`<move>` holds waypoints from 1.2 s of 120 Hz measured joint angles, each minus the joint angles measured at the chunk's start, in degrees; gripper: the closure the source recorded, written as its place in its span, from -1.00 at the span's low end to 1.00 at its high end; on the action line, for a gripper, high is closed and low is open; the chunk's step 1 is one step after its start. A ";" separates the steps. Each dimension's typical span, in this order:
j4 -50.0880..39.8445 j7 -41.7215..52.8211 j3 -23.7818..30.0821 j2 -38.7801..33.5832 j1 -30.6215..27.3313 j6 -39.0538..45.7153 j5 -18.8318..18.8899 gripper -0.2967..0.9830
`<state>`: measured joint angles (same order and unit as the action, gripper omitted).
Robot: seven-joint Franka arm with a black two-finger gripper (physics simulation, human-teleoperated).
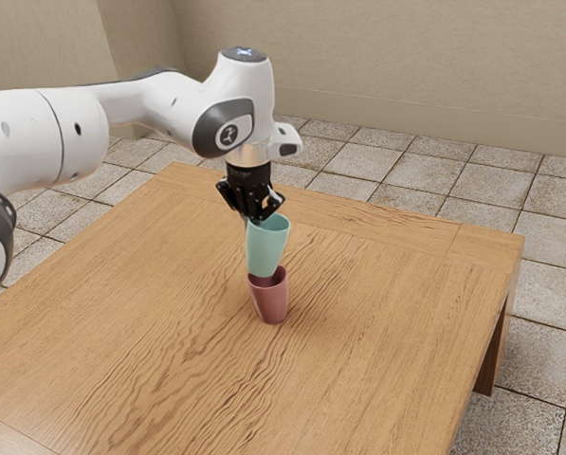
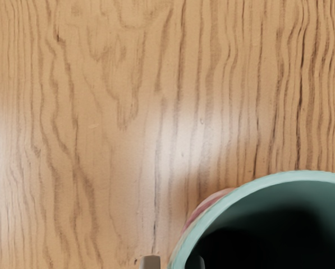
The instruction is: Place the right cup onto the left cup
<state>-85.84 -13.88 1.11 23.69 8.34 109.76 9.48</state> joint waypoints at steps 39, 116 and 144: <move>0.01 0.19 0.68 1.42 0.02 1.58 0.02 0.69; -0.99 0.75 0.88 -1.45 -0.73 1.15 -0.48 -0.40; -2.93 1.42 0.61 -13.39 -0.14 -8.85 -0.83 -0.49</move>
<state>-88.77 -12.46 1.71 10.30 8.20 100.91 8.65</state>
